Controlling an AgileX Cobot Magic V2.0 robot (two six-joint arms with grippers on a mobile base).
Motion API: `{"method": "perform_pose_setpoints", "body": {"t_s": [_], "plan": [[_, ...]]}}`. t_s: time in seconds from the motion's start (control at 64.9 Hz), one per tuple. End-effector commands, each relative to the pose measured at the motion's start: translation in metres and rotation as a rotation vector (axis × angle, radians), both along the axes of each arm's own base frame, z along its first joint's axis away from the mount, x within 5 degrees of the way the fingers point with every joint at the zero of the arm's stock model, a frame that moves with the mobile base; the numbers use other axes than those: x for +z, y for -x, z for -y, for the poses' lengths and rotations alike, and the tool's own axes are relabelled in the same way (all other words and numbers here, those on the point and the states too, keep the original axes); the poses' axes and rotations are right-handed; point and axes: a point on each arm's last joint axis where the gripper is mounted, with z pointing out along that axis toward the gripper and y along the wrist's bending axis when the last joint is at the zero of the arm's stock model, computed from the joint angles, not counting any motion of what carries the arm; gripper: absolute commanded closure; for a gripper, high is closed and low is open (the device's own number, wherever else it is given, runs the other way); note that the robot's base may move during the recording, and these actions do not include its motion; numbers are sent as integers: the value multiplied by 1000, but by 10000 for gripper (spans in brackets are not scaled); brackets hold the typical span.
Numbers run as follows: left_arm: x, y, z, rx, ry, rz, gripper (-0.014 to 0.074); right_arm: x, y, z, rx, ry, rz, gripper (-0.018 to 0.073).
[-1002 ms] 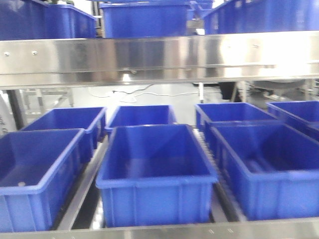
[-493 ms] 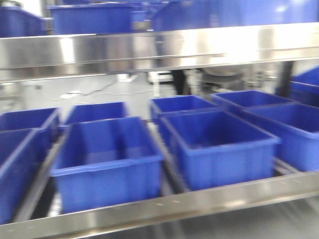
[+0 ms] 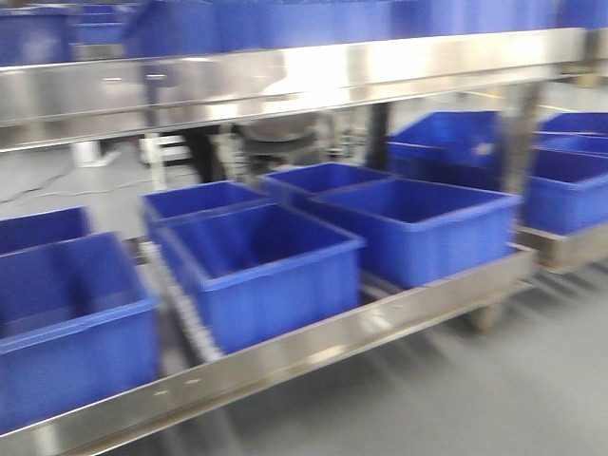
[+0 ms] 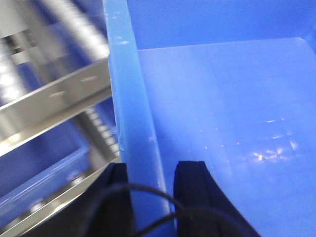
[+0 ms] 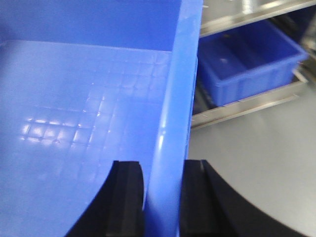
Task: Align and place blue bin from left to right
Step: 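Drive the base away from the rack while holding the bin with both grippers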
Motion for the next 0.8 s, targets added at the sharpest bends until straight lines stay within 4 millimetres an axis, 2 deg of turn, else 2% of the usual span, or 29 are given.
{"method": "perform_pose_setpoints", "body": {"t_s": [0.0, 0.786], "plan": [[17, 4, -2, -13, 11, 118, 708, 16, 3, 3, 5, 16, 115, 627], [17, 4, -2, -13, 11, 118, 708, 16, 3, 3, 5, 16, 115, 627]]}}
